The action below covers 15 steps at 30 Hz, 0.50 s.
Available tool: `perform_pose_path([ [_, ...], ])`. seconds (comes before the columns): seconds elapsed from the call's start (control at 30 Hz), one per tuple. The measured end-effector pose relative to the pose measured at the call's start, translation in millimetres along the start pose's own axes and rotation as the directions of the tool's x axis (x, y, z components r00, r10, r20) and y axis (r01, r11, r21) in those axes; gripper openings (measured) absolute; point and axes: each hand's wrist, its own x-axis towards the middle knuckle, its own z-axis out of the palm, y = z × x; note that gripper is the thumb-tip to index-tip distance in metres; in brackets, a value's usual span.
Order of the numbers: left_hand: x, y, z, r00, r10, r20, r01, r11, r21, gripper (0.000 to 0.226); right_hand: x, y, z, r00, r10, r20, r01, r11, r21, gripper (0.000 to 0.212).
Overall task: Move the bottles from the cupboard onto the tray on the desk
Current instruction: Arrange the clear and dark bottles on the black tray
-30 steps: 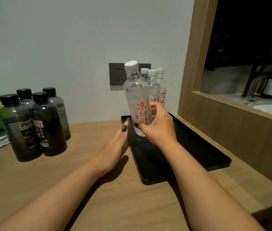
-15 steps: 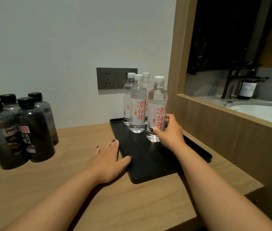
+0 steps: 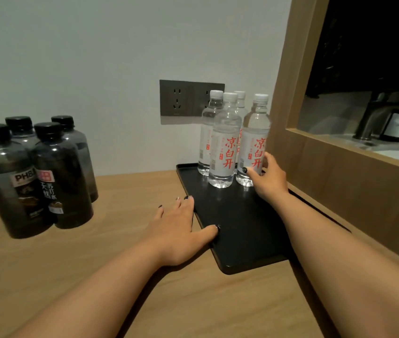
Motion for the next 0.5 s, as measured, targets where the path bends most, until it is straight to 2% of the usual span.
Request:
perform_pose_path([
  [0.07,0.6,-0.2,0.3,1.0,0.001,0.008,-0.001,1.0,-0.001,0.091,-0.8,4.6,4.3,0.999,-0.03,0.014,0.031,0.999,-0.031,0.07],
  [0.2,1.7,0.4,-0.8,1.0,0.0,0.016,0.0,1.0,-0.003,0.092,-1.0,4.5,5.8,0.989,-0.065,0.134,0.08,0.991,-0.107,0.076],
  [0.33,2.0,-0.6,-0.8,1.0,0.004,0.018,-0.004,1.0,-0.013,0.093,-0.4,3.4,6.8,0.985,-0.073,0.155,0.097,0.984,-0.152,0.077],
  [0.5,2.2,-0.7,-1.2,1.0,0.009,0.007,-0.009,1.0,-0.019,0.093,4.3,7.2,10.7,0.987,-0.023,0.158,0.058,0.973,-0.222,0.064],
])
